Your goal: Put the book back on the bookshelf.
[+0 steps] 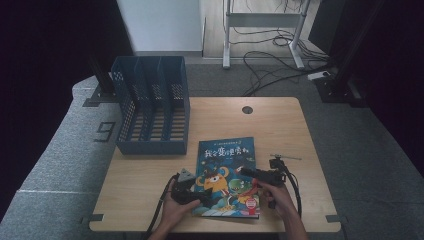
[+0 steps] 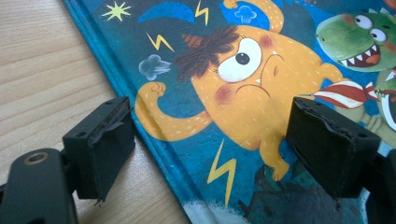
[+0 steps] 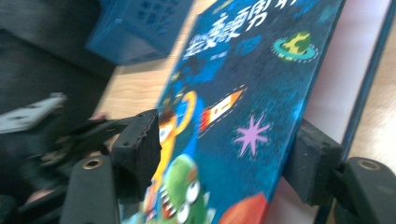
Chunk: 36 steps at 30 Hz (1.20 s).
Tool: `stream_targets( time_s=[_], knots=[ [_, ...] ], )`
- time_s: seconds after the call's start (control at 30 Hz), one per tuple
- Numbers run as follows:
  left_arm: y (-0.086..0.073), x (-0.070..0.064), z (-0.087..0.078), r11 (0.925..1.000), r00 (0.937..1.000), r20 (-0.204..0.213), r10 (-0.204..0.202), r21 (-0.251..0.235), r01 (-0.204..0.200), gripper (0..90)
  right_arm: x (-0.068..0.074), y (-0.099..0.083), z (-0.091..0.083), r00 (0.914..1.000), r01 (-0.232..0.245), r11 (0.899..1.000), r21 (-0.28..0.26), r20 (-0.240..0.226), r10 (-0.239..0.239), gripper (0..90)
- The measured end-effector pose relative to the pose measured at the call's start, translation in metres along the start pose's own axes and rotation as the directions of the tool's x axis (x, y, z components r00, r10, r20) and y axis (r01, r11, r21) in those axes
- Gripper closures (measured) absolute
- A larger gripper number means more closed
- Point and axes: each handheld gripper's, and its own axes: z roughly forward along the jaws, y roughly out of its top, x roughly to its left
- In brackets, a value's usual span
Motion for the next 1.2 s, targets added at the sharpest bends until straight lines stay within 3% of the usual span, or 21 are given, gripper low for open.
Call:
stream_targets(
  time_s=[0.07, 0.13, 0.3, 0.8, 1.2],
  knots=[
    [0.000, 0.000, 0.000, 1.0000, 1.0000, 0.003, 0.001, 0.000, -0.001, 15.5, 0.005, 0.000, 0.003, 0.9979, 0.045, 0.999, -0.004, 0.047, -0.045, 35.7],
    [0.000, -0.001, 0.000, 1.0000, 1.0000, -0.003, 0.007, 0.000, -0.007, 15.5, 0.004, 0.000, 0.006, 0.9902, 0.083, 0.996, -0.016, 0.115, -0.080, 38.5],
    [0.000, -0.002, 0.000, 0.9996, 0.9996, -0.012, 0.026, 0.009, -0.026, 15.6, 0.001, -0.001, 0.010, 0.9818, 0.105, 0.994, -0.023, 0.162, -0.100, 41.0],
    [-0.005, -0.009, -0.007, 0.9959, 0.9973, 0.000, 0.074, 0.053, -0.074, 15.2, -0.012, 0.004, 0.013, 0.9822, 0.085, 0.994, -0.062, 0.173, -0.074, 49.6],
    [-0.014, -0.017, -0.019, 0.9940, 0.9956, 0.031, 0.089, 0.062, -0.090, 15.2, -0.009, 0.013, 0.006, 0.9857, 0.091, 0.993, -0.070, 0.148, -0.080, 60.3]
  ],
)
